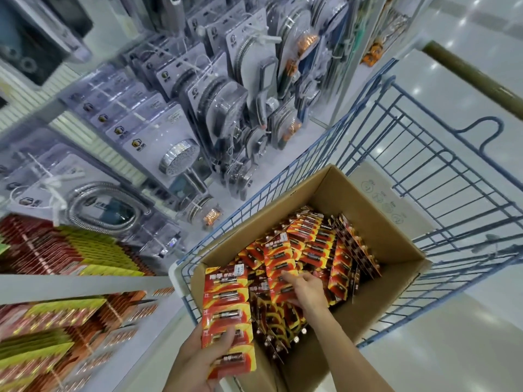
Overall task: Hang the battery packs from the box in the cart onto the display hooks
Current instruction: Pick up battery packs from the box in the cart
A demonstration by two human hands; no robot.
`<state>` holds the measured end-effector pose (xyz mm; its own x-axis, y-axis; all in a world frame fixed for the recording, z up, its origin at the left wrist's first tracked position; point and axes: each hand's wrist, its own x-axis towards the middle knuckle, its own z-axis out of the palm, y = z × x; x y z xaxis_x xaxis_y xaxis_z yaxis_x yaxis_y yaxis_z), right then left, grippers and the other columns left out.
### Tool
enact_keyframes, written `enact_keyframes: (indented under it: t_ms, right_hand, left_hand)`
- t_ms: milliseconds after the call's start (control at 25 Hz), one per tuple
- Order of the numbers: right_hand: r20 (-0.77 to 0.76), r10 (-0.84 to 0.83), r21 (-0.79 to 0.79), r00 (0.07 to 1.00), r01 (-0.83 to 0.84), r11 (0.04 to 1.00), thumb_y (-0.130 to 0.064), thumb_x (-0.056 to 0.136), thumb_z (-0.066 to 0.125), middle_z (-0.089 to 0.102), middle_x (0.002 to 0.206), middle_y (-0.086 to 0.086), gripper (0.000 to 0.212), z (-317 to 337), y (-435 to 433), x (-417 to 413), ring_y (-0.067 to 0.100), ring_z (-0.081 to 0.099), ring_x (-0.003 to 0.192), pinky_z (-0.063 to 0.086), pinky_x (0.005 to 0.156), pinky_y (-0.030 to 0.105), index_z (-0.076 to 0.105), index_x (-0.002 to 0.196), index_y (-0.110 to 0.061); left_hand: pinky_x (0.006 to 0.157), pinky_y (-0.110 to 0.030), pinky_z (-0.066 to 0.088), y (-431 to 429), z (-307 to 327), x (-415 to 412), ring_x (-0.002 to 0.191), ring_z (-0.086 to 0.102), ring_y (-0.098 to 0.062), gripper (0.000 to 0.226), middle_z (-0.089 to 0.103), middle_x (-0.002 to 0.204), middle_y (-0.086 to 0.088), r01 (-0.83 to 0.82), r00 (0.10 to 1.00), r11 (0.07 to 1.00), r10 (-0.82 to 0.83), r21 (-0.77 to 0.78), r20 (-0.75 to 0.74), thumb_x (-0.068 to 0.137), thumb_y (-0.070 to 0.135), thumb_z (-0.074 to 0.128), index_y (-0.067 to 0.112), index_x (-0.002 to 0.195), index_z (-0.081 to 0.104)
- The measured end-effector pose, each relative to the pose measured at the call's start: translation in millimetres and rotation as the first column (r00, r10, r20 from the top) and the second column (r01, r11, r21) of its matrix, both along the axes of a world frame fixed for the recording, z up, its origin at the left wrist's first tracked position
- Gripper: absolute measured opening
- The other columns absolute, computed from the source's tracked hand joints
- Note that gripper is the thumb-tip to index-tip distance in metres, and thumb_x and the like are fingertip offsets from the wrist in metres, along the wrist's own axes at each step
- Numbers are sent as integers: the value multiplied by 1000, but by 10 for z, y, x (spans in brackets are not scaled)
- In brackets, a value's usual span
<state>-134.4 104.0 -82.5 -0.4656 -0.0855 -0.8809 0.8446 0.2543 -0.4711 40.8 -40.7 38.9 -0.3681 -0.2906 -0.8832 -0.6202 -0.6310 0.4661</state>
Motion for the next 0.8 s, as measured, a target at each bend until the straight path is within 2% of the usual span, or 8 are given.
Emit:
enact_keyframes:
  t_ms: [80,120,240,320,400,520,680,800]
  right_hand:
    - [9,69,-63,998,-68,996,-17,88,79,79,103,12,31,59,-2,8,26,79,88,62,87,48,64,114,-8]
    - [17,87,-110,996,-85,990,-12,85,80,77,107,14,40,132,5,19,30,78,91,61,90,52,61,120,-11]
    - [-1,96,-265,995,-93,960,-8,68,87,71,122,17,73,446,90,74,37,75,102,56,96,60,56,133,-20]
    - [-57,116,-382,992,-129,915,-9,63,90,70,126,19,80,764,126,184,40,72,109,53,100,62,57,135,-19]
    - [-130,137,-472,982,-183,862,-3,68,86,69,126,20,74,1161,75,324,43,69,112,54,99,58,57,135,-16]
    - [-254,183,-539,950,-296,789,4,73,81,70,124,23,68,1786,-203,610,46,68,111,57,92,55,58,134,-13]
    - [-391,234,-573,890,-434,695,-3,82,80,72,121,21,56,2532,-763,1130,41,71,106,61,84,48,58,134,-10]
    - [-444,252,-572,860,-489,659,-21,91,68,71,123,20,42,2972,-1214,1592,41,71,108,60,87,48,62,132,-15]
  left_hand:
    - [59,-41,62,-22,98,18,84,78,-34,56,80,97,-12,-127,992,992,127,25,-12,62,17,88,18,116,71]
    - [60,-42,63,-34,172,40,85,78,-36,53,80,98,-13,-157,987,987,158,23,-37,65,14,85,17,116,72]
    - [83,-51,60,-133,399,125,96,75,-42,63,79,104,-17,-238,967,971,236,-7,-101,58,11,86,14,119,72]
    - [86,-50,58,-234,576,228,92,76,-41,61,79,102,-17,-289,947,957,282,-31,-152,56,16,86,14,116,73]
    - [81,-47,57,-331,751,363,85,77,-37,49,80,99,-15,-341,917,940,325,-32,-230,64,21,81,14,112,74]
    - [79,-45,57,-509,1028,684,91,76,-37,52,80,103,-14,-396,873,918,366,-31,-322,71,29,77,13,120,71]
    - [78,-44,56,-791,1441,1244,87,78,-33,51,79,108,-15,-468,809,882,401,-57,-429,77,30,73,12,125,70]
    - [86,-48,56,-1008,1741,1770,95,78,-36,51,78,112,-15,-543,735,838,437,-63,-519,78,27,73,13,127,69]
